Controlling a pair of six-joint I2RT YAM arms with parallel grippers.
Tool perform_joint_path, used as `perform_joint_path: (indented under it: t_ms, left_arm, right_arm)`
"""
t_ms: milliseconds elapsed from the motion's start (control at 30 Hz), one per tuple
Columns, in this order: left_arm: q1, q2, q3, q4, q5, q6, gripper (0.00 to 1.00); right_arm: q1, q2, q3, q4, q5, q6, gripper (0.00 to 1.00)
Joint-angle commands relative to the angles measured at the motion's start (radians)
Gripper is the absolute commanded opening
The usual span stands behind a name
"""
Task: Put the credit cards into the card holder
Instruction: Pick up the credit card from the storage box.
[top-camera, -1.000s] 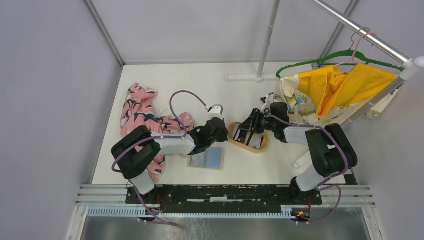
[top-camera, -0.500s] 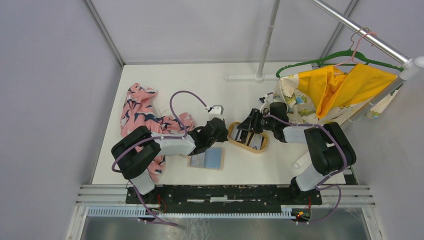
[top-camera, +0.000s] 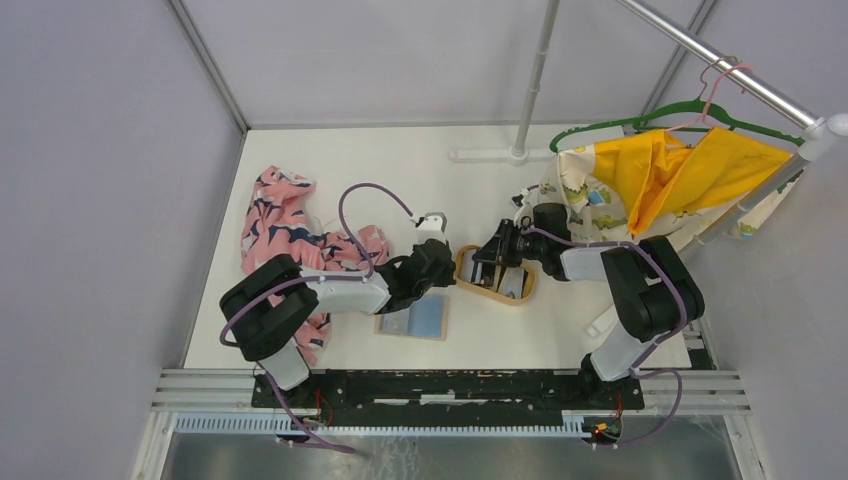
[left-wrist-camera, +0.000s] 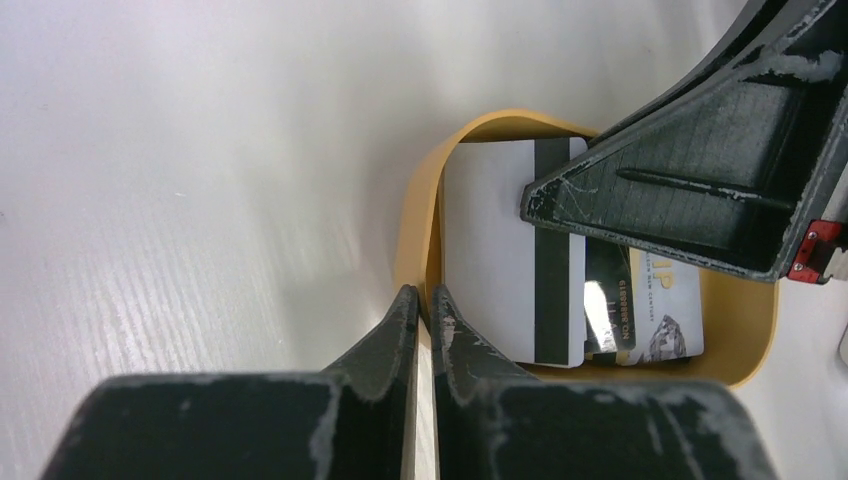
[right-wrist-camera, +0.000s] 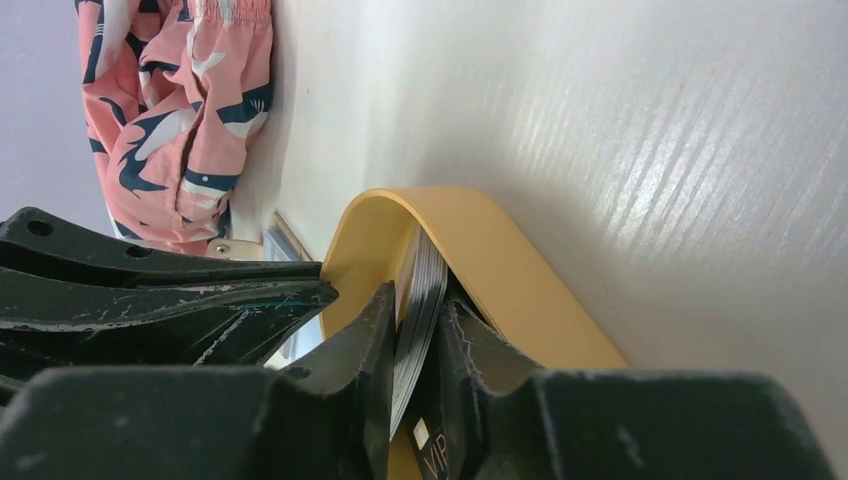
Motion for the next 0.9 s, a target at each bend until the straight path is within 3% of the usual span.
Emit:
perform_joint_path:
  t_ms: [0, 200, 367, 500, 700, 867]
  left_arm:
    - [-0.011, -0.069, -0.006, 0.032, -0.098, -0.057, 0.02]
    - [-0.006, -0.077, -0.013, -0.031, -0.171, -0.174, 0.02]
    - [-0.006, -0.096, -0.023, -0.076, -0.201, -0.275, 0.02]
    - [-0.007, -0.097, -0.011, -0.080, -0.181, -0.254, 0.02]
    - [-0.006, -0.080, 0.020, -0.086, -0.135, -0.196, 0.18]
    - [-0.007, -0.098, 0.016, -0.086, -0.126, -0.169, 0.22]
  right_arm:
    - [0.005, 0.035, 0.065, -0.099, 0.020, -0.088, 0.21]
    - [0.044, 0.109, 0.227, -0.300, 0.028, -0.262, 0.20]
    - [0.071, 0.160, 0.319, -0.382, -0.056, -0.357, 0.31]
    - [0.070, 0.159, 0.302, -0.346, -0.114, -0.347, 0.39]
    - [0.069, 0.170, 0.305, -0.368, -0.116, -0.353, 0.39]
    - [0.036, 0.141, 0.302, -0.377, -0.159, -0.342, 0.36]
